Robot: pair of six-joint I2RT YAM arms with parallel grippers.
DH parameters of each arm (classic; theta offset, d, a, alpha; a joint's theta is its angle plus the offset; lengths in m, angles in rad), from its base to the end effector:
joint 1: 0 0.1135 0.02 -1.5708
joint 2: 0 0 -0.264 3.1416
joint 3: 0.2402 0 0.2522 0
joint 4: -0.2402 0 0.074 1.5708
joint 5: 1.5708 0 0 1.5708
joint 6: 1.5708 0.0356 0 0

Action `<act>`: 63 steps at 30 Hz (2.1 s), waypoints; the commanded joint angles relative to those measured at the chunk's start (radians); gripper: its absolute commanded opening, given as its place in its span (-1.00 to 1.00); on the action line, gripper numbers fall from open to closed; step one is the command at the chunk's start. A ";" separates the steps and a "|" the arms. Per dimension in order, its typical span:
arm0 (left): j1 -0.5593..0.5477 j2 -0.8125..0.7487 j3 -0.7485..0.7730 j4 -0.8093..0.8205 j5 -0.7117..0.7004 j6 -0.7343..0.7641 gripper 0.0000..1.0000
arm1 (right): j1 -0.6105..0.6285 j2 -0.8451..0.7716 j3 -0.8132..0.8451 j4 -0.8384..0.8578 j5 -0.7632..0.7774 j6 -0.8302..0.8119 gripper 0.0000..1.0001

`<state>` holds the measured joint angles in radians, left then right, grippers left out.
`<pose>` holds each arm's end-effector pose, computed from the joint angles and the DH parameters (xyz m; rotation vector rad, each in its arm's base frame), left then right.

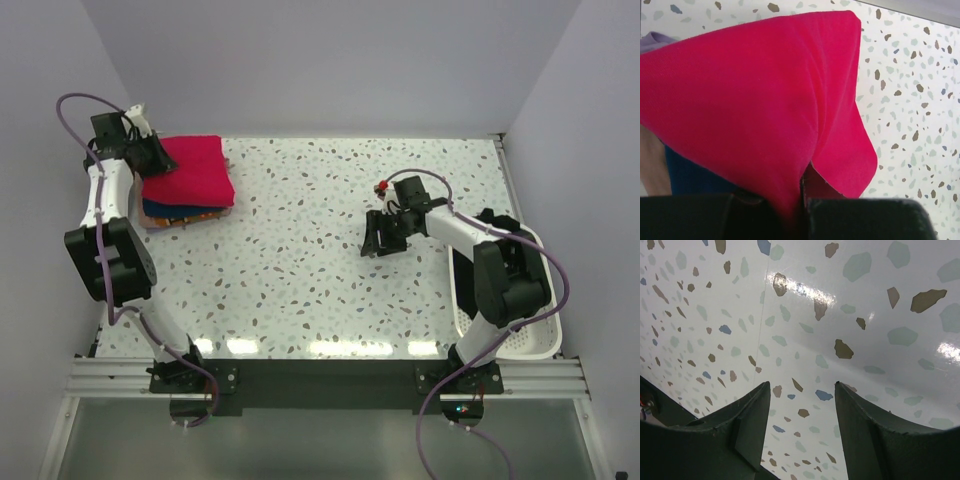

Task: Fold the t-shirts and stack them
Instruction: Neatly place the folded tshirt to the corner

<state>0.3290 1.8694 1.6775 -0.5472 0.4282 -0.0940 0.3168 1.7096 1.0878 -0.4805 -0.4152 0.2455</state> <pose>0.4100 0.1244 0.3063 -0.2606 2.2411 -0.3687 0.3174 0.1192 0.1859 -0.2332 2.7088 0.7293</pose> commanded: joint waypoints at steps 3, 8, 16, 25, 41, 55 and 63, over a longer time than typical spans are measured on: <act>0.027 -0.012 -0.021 0.107 -0.051 0.002 -1.00 | 0.010 -0.059 0.003 -0.027 -0.017 -0.017 0.16; 0.035 0.014 0.001 0.124 -0.341 -0.050 -0.29 | 0.011 -0.106 0.011 -0.061 -0.011 -0.029 0.19; 0.031 -0.179 -0.157 0.176 -0.670 -0.158 1.00 | 0.011 -0.148 0.060 -0.132 0.026 -0.068 0.32; -0.143 -0.528 -0.485 0.221 -0.750 -0.110 1.00 | 0.015 -0.202 0.080 -0.139 0.050 -0.054 0.44; -0.662 -0.972 -0.875 0.224 -0.631 -0.286 1.00 | 0.015 -0.415 -0.055 0.005 0.171 0.054 0.63; -0.676 -0.969 -0.866 0.220 -0.600 -0.220 1.00 | 0.013 -0.462 -0.108 -0.012 0.230 0.067 0.64; -0.676 -0.925 -0.817 0.208 -0.640 -0.148 1.00 | 0.013 -0.484 -0.101 -0.052 0.269 0.063 0.64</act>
